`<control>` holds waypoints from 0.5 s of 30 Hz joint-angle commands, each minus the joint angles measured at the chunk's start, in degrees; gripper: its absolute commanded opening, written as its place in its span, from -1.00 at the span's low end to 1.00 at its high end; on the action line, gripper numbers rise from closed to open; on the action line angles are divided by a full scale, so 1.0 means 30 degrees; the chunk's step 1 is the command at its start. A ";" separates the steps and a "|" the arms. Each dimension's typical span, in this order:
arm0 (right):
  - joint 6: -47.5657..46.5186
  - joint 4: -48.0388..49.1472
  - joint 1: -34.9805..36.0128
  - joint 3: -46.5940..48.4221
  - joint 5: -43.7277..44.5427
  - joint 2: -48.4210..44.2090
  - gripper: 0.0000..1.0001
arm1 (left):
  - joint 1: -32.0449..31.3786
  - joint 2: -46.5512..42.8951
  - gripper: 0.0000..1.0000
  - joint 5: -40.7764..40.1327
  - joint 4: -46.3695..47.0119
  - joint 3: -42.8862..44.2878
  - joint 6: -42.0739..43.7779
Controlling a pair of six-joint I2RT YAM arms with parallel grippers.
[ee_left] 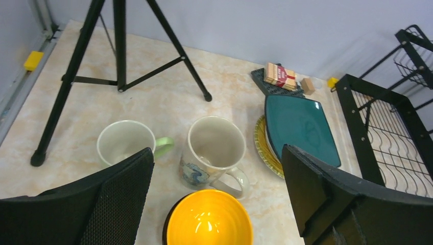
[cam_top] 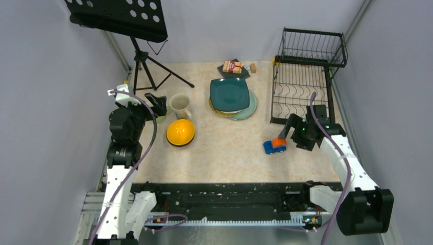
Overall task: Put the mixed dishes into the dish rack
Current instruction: Pick up the plate at the center of the board.
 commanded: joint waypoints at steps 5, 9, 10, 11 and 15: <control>-0.1261 0.4314 0.0044 -0.0113 -0.1868 0.1810 0.76 | 0.0019 0.0022 0.97 0.2893 0.4802 -0.0783 -0.2193; -0.1896 0.4802 0.0047 -0.0002 -0.2720 0.3262 0.76 | 0.0019 0.0356 0.97 0.4032 0.4622 -0.0479 -0.2755; -0.1929 0.4815 0.0063 0.0035 -0.2902 0.3568 0.73 | 0.0015 0.0331 0.97 0.3969 0.4557 -0.0493 -0.2752; -0.2050 0.4996 0.0069 -0.0045 -0.3302 0.3723 0.71 | 0.0018 0.0298 0.97 0.3914 0.4534 -0.0553 -0.2755; -0.1740 0.5860 0.0492 -0.1001 -0.5325 0.3837 0.69 | 0.0019 0.0121 0.97 0.3897 0.4337 -0.0571 -0.2568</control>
